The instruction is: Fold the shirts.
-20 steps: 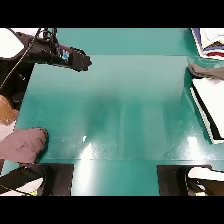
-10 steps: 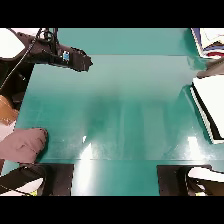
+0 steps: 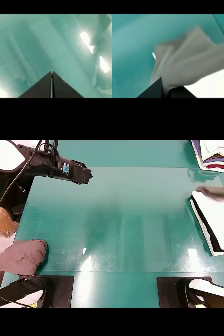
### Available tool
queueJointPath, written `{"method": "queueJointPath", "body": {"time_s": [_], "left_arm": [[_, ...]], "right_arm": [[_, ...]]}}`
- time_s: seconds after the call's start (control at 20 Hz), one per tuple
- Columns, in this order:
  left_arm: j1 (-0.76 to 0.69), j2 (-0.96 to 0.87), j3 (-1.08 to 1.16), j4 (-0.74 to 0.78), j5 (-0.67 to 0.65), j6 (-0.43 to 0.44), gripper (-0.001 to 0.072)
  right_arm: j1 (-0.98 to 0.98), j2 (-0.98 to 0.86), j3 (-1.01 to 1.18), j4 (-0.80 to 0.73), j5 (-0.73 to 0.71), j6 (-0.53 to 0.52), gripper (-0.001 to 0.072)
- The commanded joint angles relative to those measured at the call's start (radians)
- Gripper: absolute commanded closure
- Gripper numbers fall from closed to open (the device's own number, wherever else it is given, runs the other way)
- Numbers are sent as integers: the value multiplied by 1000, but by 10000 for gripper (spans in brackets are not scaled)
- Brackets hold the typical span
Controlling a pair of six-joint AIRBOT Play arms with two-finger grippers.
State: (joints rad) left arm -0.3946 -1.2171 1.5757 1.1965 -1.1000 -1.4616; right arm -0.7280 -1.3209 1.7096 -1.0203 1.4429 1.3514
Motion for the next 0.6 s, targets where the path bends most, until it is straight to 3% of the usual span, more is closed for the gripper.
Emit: {"method": "queueJointPath", "body": {"time_s": [0.0,0.15,0.2,0.25,0.3,0.55], "left_arm": [[0,0,0,1,-2,4,677],[0,0,0,1,-2,4,677],[0,0,0,1,-2,4,677],[0,0,0,1,-2,4,677],[0,-1,0,0,-1,4,677],[0,0,0,0,-3,3,676]], "right_arm": [[-42,77,-183,-184,55,21,693],[-109,131,-319,-237,71,23,683],[-132,148,-359,-237,69,35,547],[-154,161,-395,-234,65,53,294],[-170,173,-420,-227,56,66,155],[-105,215,-367,-8,-10,69,138]]}}
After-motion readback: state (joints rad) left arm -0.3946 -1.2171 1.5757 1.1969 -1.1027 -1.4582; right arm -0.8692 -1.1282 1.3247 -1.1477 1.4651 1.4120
